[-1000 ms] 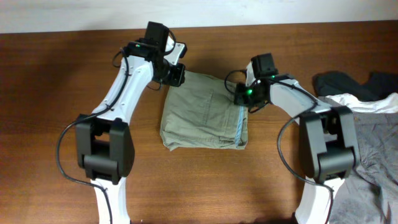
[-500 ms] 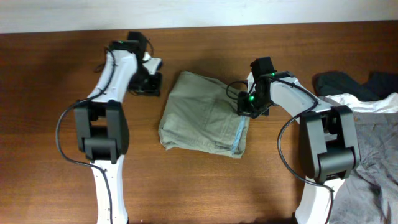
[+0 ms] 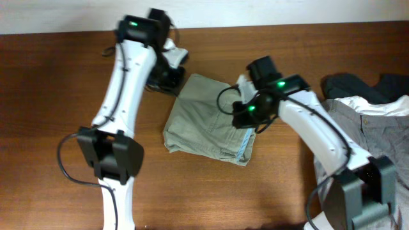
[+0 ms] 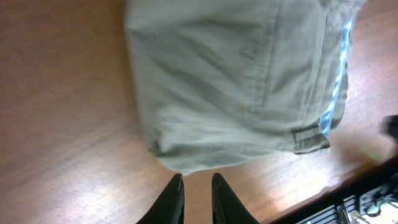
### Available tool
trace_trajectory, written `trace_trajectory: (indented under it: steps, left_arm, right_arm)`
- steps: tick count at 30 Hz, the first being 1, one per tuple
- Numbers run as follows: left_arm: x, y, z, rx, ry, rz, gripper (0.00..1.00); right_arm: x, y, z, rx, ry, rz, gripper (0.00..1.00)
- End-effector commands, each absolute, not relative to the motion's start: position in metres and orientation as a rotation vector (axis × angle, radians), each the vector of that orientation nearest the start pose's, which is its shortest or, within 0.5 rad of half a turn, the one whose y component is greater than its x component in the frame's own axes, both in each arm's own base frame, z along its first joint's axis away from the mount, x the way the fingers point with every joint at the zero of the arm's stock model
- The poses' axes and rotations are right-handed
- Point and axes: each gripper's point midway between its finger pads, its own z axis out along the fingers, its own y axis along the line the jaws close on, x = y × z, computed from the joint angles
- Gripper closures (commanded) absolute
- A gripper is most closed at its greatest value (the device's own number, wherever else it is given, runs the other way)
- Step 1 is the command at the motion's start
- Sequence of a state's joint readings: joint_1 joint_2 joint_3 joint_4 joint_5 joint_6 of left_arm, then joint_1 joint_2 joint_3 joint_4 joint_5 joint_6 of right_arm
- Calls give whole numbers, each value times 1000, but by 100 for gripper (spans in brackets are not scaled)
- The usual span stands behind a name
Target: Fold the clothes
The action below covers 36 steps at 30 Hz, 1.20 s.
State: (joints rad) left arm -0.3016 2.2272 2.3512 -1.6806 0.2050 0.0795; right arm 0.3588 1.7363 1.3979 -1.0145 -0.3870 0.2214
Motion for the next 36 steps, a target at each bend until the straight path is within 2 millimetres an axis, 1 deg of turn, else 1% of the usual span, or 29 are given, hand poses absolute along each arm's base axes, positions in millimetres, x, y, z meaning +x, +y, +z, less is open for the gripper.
trace_trajectory:
  steps: [1, 2, 3, 4, 6, 7, 8, 9, 11, 12, 13, 15, 16, 17, 18, 20, 22, 23, 24, 25, 26, 27, 29, 30, 31, 33, 34, 35, 36]
  left_arm:
    - [353, -162, 141, 611, 3238, -175, 83]
    - [339, -159, 124, 610, 3310, -155, 83]
    - [330, -155, 105, 588, 3367, -139, 83]
    - [327, -155, 93, 580, 3382, -149, 83]
    - [319, -169, 72, 561, 3400, -305, 83]
    - [313, -173, 57, 557, 3412, -354, 83]
    - [307, -172, 42, 550, 3426, -367, 83]
    - [300, -168, 25, 527, 3446, -357, 83]
    - [283, -154, -1, 464, 3502, -311, 83]
    - [277, -139, -11, 386, 3538, -234, 83]
    - [272, -124, -17, 326, 3567, -178, 84]
    - [271, -98, -16, 219, 3604, -120, 88]
    - [274, -89, -12, 158, 3604, -137, 88]
    - [281, -74, -3, 57, 3577, -170, 88]
    - [287, -65, 6, 10, 3542, -190, 88]
    - [301, -45, 34, -58, 3432, -225, 87]
    - [315, -29, 65, -132, 3294, -250, 81]
    - [320, -28, 77, -147, 3240, -284, 78]
    - [325, -37, 90, -124, 3174, -376, 78]
    - [331, -55, 100, -15, 3113, -506, 77]
    - [333, -68, 103, 55, 3082, -577, 76]
    - [334, -79, 100, 101, 3077, -589, 73]
    - [331, -97, 84, 183, 3078, -590, 73]
    - [327, -103, 73, 211, 3087, -592, 72]
    - [319, -107, 55, 222, 3112, -594, 73]
    - [303, -102, 27, 129, 3189, -592, 72]
    - [295, -93, 13, 67, 3235, -563, 72]
    - [288, -77, -1, -4, 3286, -497, 73]
    - [286, -67, -6, -39, 3305, -458, 73]
  right_arm:
    - [309, 199, 81, -175, 3114, 563, 96]
    - [306, 198, 69, -130, 3159, 548, 96]
    - [300, 197, 47, -91, 3238, 530, 96]
    - [298, 197, 40, -84, 3267, 524, 96]
    - [290, 197, 19, -74, 3338, 499, 96]
    - [286, 196, 6, -71, 3378, 479, 96]
    - [281, 194, -3, -61, 3416, 459, 96]
    - [275, 192, -12, -49, 3455, 439, 96]
    - [271, 190, -16, -31, 3488, 436, 96]
    - [270, 189, -16, -29, 3491, 433, 96]
    - [269, 189, -16, -27, 3496, 429, 96]
    - [268, 187, -15, -26, 3504, 426, 96]
    - [267, 187, -15, -29, 3508, 425, 96]
    - [266, 186, -15, -30, 3510, 423, 96]
    - [266, 186, -15, -28, 3510, 423, 96]
    - [265, 186, -14, -28, 3514, 421, 96]
    - [265, 186, -14, -27, 3518, 419, 96]
    - [265, 186, -14, -28, 3518, 419, 96]
    - [265, 186, -14, -28, 3518, 419, 96]
    - [265, 186, -14, -27, 3517, 420, 96]
    - [265, 186, -14, -27, 3517, 420, 96]
    - [265, 186, -14, -27, 3517, 420, 96]
    - [265, 186, -14, -27, 3517, 420, 96]
    - [265, 186, -14, -27, 3517, 420, 96]
    - [265, 186, -14, -27, 3517, 420, 96]
    - [265, 186, -14, -28, 3516, 420, 96]
    - [265, 186, -14, -28, 3516, 421, 96]
    - [265, 186, -14, -29, 3516, 421, 96]
    - [265, 186, -14, -34, 3516, 421, 96]
